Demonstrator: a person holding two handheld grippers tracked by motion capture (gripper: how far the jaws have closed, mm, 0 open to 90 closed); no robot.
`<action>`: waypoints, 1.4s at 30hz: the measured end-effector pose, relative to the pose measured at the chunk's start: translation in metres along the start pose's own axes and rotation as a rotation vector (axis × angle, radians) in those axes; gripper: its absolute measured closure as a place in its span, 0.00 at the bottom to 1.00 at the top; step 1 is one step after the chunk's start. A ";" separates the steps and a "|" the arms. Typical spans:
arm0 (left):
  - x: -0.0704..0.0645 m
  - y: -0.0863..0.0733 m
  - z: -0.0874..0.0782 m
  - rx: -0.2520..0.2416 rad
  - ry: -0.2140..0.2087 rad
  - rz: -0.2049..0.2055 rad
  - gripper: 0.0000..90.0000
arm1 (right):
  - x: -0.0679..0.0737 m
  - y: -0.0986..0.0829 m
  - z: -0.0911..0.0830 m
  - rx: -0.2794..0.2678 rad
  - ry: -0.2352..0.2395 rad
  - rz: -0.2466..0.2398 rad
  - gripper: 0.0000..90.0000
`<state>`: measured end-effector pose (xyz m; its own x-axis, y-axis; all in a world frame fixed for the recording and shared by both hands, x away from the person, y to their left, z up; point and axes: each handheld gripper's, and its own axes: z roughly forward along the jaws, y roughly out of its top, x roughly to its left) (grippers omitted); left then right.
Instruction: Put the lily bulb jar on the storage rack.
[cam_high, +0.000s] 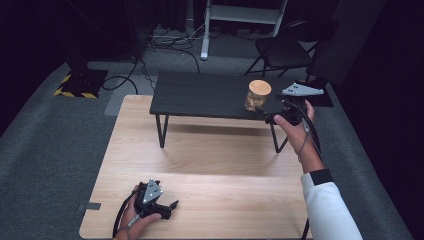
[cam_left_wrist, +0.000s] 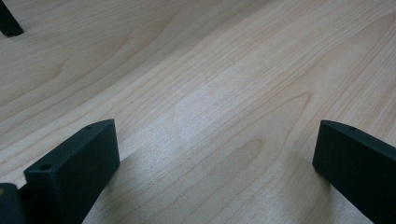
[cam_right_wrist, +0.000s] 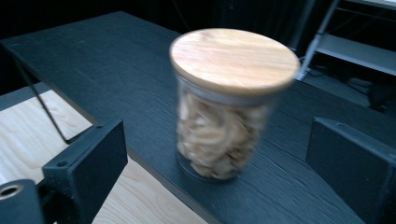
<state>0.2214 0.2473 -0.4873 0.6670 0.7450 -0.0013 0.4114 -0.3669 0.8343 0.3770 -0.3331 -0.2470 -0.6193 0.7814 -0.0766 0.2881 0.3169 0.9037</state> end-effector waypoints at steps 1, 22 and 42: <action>0.000 0.000 0.000 0.000 0.000 0.000 0.01 | 0.003 -0.002 -0.003 -0.006 -0.020 0.017 0.05; 0.000 0.000 0.000 -0.001 0.000 0.000 0.01 | 0.021 -0.088 -0.040 -0.021 -0.028 0.004 0.05; 0.000 0.000 0.000 0.000 0.001 -0.001 0.00 | 0.045 -0.177 -0.048 0.029 -0.012 0.029 0.04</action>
<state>0.2213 0.2472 -0.4872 0.6662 0.7457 -0.0017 0.4121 -0.3663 0.8343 0.2628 -0.3795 -0.3900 -0.6016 0.7969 -0.0553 0.3270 0.3088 0.8932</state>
